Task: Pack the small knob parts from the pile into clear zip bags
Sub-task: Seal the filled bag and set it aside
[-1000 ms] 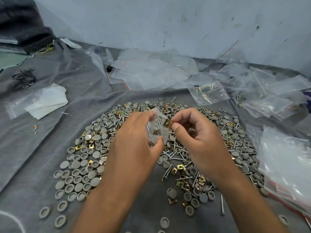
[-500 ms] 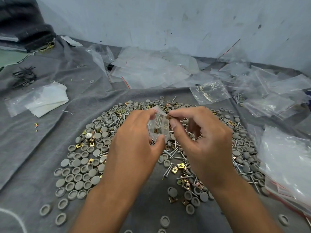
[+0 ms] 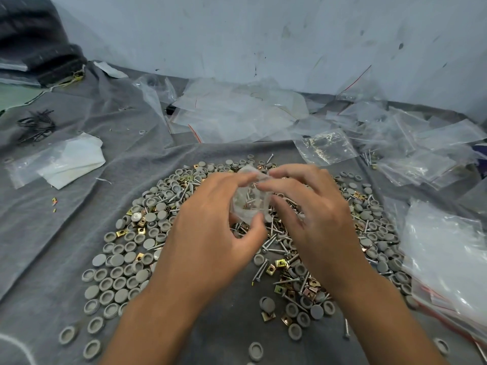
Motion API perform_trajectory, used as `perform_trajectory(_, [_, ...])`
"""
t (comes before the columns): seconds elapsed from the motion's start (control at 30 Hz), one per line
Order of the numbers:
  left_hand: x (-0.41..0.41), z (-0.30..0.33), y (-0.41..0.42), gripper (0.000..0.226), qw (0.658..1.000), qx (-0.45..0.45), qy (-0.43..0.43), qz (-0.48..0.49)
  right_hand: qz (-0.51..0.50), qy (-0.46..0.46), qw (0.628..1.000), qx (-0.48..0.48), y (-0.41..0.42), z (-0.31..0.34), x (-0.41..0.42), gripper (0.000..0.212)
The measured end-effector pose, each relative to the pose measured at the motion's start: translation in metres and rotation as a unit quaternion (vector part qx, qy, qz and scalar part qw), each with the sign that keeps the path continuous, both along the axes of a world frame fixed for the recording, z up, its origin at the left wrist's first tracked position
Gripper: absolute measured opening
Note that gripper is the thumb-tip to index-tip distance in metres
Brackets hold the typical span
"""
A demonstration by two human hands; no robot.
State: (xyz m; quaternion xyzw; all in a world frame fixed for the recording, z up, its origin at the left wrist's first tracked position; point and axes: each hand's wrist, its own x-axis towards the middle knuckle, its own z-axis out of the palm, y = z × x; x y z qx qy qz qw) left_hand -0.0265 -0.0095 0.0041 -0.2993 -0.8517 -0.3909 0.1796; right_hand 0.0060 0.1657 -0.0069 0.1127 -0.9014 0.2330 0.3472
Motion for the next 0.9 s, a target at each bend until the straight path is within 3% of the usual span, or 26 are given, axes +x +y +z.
perform_trajectory(0.17, [-0.004,0.005,-0.009,0.050,0.997,0.043,0.025,-0.054,0.007,0.049,0.994,-0.094,0.004,0.014,-0.002,0.011])
perform_trajectory(0.3, [-0.009,0.004,-0.015,0.013,0.981,0.185,-0.049,-0.019,0.024,0.008,0.985,-0.172,0.011,0.026,0.002,0.006])
perform_trajectory(0.37, [-0.012,0.004,-0.015,0.006,0.961,0.254,-0.105,-0.006,0.062,-0.041,0.968,-0.239,0.015,0.029,0.004,0.010])
perform_trajectory(0.53, [-0.014,0.003,-0.014,0.016,0.938,0.301,-0.171,0.013,0.118,-0.103,0.923,-0.351,0.015,0.028,0.006,0.015])
perform_trajectory(0.9, [-0.015,0.006,-0.013,0.022,0.904,0.393,-0.171,0.009,0.140,-0.096,0.890,-0.422,0.011,0.030,0.004,0.016])
